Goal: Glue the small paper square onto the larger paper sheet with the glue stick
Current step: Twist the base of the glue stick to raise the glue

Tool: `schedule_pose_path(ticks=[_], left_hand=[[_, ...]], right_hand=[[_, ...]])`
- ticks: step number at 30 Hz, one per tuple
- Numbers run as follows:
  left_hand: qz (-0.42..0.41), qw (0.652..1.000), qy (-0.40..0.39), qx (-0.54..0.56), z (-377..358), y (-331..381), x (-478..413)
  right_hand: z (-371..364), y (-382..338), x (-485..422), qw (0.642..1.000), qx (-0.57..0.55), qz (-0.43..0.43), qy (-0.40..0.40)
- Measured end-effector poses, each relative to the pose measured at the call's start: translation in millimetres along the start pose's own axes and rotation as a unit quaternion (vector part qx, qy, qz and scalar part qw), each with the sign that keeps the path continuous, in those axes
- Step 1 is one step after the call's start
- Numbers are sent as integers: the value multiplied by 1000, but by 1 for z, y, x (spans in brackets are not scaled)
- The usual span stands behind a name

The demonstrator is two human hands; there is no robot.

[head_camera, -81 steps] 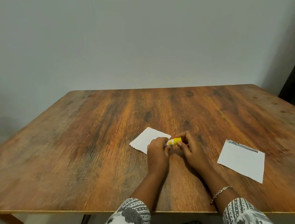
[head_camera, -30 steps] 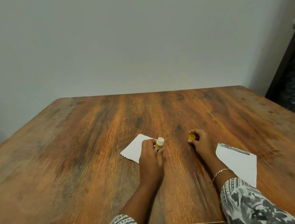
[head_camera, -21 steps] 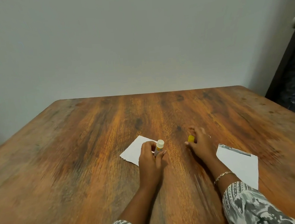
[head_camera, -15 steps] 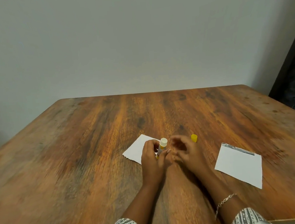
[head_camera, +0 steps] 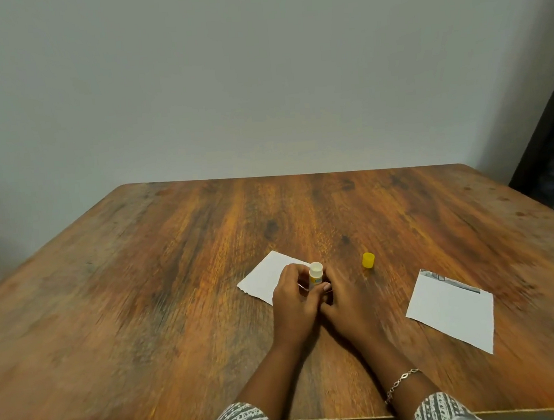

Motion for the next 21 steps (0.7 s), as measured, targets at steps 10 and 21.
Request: schedule_pose_path(ticks=[10,21], left_hand=[[-9,1000,-10,11,0,5,0],[-33,999,-18,-38,-4,12,2]], right_hand=[[5,0,0,1000,-26,-2,9],[5,5,0,1000,-16,-14,13]])
Point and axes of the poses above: each hand's wrist, its own x-axis away from the middle knuckle, its own z-axis out of the back of the hand, y = z × x, the point moved 9 cm from there along -x, towards the middle knuckle, and after that the axes turned 5 degrees about z, right-handed, at the moved point
